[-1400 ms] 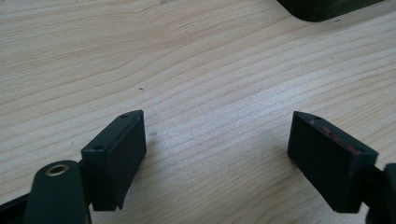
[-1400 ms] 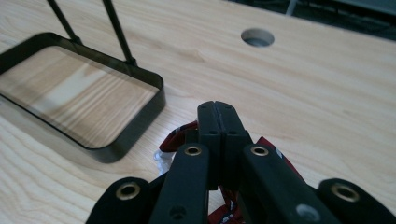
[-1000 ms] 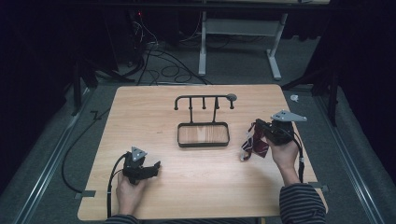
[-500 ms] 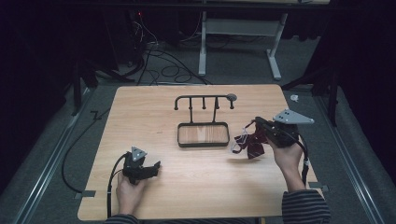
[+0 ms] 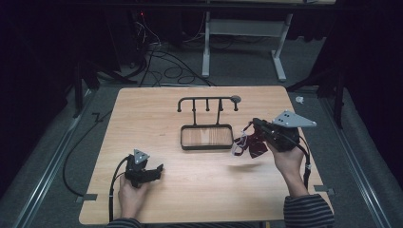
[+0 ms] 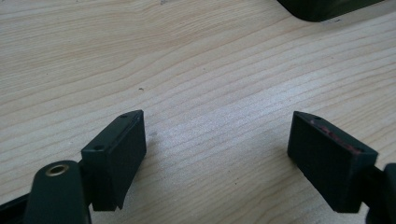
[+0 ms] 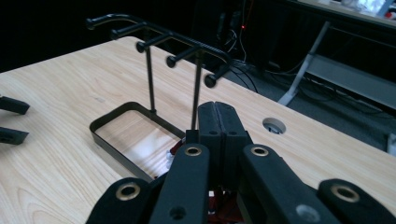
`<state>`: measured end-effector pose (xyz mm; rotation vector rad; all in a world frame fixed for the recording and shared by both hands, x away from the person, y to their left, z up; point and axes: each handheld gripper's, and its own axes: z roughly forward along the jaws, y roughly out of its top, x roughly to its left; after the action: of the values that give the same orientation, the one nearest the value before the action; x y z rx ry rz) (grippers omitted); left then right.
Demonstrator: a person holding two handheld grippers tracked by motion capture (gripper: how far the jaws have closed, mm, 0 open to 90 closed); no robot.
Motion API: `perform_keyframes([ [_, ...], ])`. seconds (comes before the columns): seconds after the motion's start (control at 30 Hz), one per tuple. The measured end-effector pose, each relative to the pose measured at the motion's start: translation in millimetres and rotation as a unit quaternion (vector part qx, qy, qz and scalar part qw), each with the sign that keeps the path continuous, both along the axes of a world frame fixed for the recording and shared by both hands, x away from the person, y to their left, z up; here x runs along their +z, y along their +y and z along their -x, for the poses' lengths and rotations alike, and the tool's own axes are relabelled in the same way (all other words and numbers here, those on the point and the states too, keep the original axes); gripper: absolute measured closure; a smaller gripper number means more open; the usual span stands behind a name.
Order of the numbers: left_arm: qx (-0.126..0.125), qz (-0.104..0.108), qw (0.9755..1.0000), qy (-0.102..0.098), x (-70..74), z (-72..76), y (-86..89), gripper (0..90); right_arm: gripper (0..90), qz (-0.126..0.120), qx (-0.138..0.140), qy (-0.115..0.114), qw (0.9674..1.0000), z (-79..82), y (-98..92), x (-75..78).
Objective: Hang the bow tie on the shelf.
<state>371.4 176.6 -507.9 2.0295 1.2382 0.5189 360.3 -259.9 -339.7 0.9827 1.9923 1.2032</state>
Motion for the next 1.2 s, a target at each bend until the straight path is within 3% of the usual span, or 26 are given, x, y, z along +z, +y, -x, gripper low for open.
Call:
perform_keyframes([
  [0.4, 0.0, 0.0, 1.0, 0.0, 0.0, 0.0, 0.0, 19.9, 90.0, 0.001, 0.032, -0.004, 0.9995, -7.4, 29.2, 4.9],
  [1.2, 0.0, 0.001, 1.0, 0.0, 0.0, 0.0, 0.3, 20.1, 90.0, -0.017, 0.068, 0.016, 0.9974, -21.0, 54.7, 7.9],
])
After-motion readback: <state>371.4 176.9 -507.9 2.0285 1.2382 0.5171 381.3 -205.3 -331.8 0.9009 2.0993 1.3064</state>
